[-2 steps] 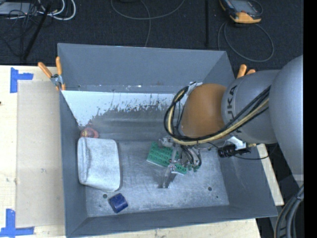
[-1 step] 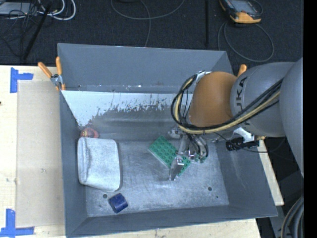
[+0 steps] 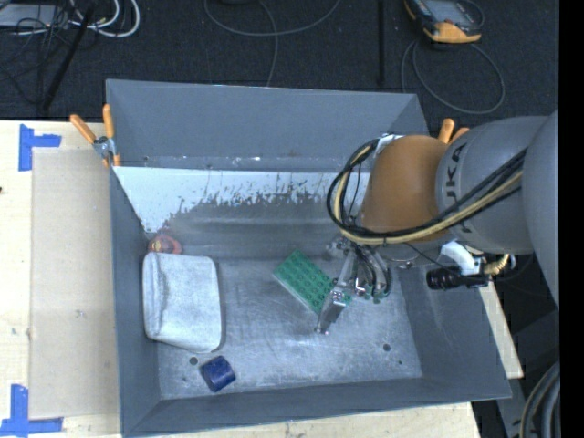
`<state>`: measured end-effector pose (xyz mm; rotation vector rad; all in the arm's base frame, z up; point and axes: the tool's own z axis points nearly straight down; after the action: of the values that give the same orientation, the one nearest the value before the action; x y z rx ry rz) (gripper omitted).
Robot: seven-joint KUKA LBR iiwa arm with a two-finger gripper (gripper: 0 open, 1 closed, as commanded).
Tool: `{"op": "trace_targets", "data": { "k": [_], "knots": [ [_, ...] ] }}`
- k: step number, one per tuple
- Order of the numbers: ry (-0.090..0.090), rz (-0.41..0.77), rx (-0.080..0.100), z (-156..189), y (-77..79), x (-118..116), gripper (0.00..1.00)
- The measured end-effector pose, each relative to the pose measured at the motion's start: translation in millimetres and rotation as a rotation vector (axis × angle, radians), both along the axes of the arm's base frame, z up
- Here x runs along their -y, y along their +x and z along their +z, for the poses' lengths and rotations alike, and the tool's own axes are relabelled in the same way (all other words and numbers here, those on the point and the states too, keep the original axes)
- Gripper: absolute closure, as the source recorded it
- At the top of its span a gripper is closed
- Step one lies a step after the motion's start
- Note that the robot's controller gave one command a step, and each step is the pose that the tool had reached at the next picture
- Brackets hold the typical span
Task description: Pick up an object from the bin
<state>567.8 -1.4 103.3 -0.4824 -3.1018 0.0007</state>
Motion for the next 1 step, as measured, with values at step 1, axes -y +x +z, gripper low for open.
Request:
{"op": "trace_targets", "data": {
  "k": [1],
  "knots": [
    [0.001, -0.105, 0.005, -32.0, 5.5, -9.3, 0.00]
  ]
}}
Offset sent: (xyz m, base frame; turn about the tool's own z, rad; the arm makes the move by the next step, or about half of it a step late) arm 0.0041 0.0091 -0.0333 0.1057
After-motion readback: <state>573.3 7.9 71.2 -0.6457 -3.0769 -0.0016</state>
